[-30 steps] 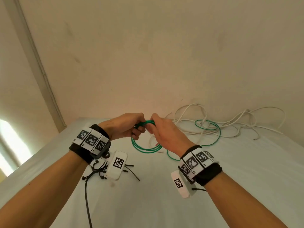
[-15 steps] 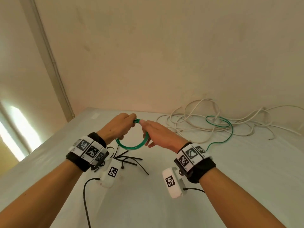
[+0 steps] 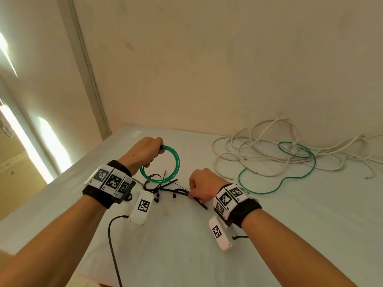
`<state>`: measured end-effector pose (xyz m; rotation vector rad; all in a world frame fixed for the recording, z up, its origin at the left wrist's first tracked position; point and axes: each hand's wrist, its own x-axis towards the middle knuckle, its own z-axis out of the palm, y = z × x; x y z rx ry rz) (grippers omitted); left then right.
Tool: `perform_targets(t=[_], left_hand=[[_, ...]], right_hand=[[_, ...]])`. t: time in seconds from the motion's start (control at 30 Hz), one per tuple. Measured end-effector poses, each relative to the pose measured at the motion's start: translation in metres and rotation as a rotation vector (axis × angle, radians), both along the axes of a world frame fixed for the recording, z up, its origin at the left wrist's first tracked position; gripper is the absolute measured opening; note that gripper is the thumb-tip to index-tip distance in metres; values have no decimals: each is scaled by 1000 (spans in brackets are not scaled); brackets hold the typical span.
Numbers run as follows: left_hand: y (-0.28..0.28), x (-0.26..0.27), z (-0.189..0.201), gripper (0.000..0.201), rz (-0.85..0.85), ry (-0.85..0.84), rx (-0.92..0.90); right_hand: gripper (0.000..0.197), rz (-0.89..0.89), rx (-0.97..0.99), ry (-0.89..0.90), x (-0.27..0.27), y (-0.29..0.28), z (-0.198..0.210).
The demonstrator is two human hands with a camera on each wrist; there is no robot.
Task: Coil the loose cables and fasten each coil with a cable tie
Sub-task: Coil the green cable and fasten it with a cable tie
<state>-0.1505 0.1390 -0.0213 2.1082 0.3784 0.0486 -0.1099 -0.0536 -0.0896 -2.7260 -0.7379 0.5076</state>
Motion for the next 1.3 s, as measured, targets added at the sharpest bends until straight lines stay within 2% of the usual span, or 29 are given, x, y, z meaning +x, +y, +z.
perform_targets(t=[0.1, 0.17, 0.3, 0.47, 0.57, 0.67, 0.77, 0.83, 0.97, 1.1, 1.2, 1.3], left_hand=[[-7, 2, 4, 31, -15, -23, 9], [-10, 3, 6, 32, -32, -31, 8], [-17, 5, 7, 33, -73, -28, -4], [-19, 10, 5, 34, -93, -5, -20], [-21, 11, 3, 35, -136, 13, -26], [-32, 11, 3, 36, -202, 14, -58], [-50, 10, 8, 37, -265, -32, -64], [-63, 9, 10, 37, -303, -80, -38], [-81, 9, 8, 39, -352, -164, -50], [-89, 14, 3, 42, -396, -188, -142], [-94, 17, -1, 42, -394, -228, -176], [-97, 19, -6, 37, -385, -338, -130]], right_hand=[[13, -18, 50, 9, 4, -12, 5], [19, -36, 93, 25, 6, -18, 4], [28, -81, 223, 171, 10, -33, 10], [27, -117, 422, 303, 11, -46, 20], [19, -177, 600, 248, 14, -53, 21], [9, -322, 863, 150, 17, -60, 27], [6, -451, 1131, 193, 17, -64, 36], [7, -464, 1212, 261, 16, -68, 43], [21, -416, 1308, 418, 13, -76, 54], [12, -420, 1333, 620, 8, -81, 62], [16, -490, 1445, 832, 5, -81, 62], [19, -528, 1528, 954, 1, -76, 66]])
